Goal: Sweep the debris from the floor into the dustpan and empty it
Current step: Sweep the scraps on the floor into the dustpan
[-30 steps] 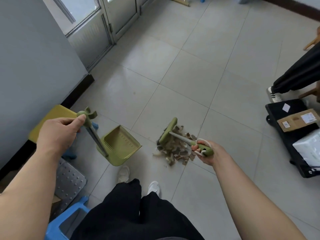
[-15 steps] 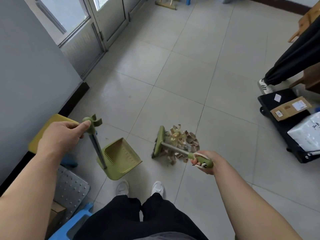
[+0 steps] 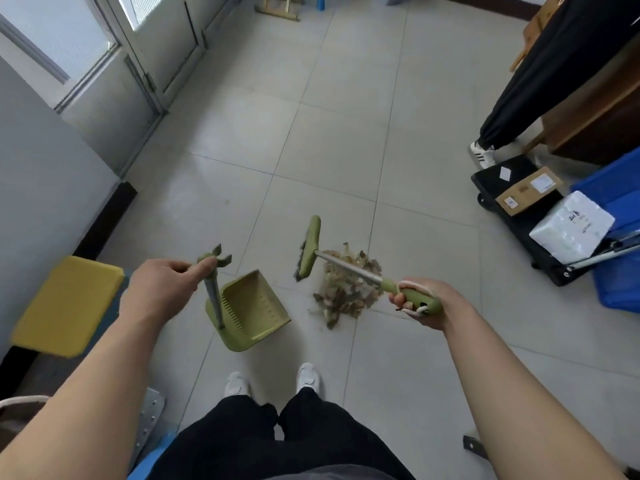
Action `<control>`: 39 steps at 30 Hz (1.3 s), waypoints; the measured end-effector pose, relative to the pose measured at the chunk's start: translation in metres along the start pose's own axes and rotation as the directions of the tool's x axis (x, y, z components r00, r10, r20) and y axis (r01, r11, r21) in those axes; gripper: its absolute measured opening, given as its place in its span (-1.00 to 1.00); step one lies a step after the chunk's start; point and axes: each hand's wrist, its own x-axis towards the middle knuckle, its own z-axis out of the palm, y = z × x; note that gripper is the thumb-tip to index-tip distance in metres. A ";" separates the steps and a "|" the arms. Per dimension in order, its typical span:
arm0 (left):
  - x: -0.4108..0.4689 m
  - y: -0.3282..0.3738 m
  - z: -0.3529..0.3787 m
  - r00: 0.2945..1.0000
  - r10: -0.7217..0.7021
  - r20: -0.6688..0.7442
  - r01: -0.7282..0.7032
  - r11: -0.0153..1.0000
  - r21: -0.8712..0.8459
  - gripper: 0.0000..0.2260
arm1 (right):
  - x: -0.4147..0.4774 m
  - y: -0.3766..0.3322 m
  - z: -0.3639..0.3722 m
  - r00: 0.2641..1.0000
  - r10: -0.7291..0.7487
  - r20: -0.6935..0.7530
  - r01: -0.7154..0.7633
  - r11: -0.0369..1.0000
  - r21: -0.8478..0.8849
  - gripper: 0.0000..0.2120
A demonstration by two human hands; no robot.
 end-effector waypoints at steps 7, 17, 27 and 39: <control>0.013 0.013 0.031 0.997 0.042 0.070 -0.041 0.999 -0.010 -0.57 | -0.006 -0.016 0.005 0.902 -0.372 -0.220 0.240 0.855 -0.460 -0.84; 0.040 0.013 0.079 0.993 0.013 0.120 -0.013 1.000 -0.002 -0.39 | 0.051 -0.034 0.006 0.794 -0.486 -0.366 -0.049 0.548 -0.835 -0.76; 0.053 0.030 0.119 0.994 0.010 0.108 -0.004 0.998 -0.057 -0.54 | 0.054 -0.015 -0.022 0.882 -0.302 -0.361 -0.221 0.412 -0.884 -0.81; 0.060 0.055 0.142 0.992 0.018 0.126 -0.002 0.991 -0.131 -0.47 | 0.011 -0.008 -0.051 0.919 -0.295 -0.261 -0.157 0.332 -0.930 -0.70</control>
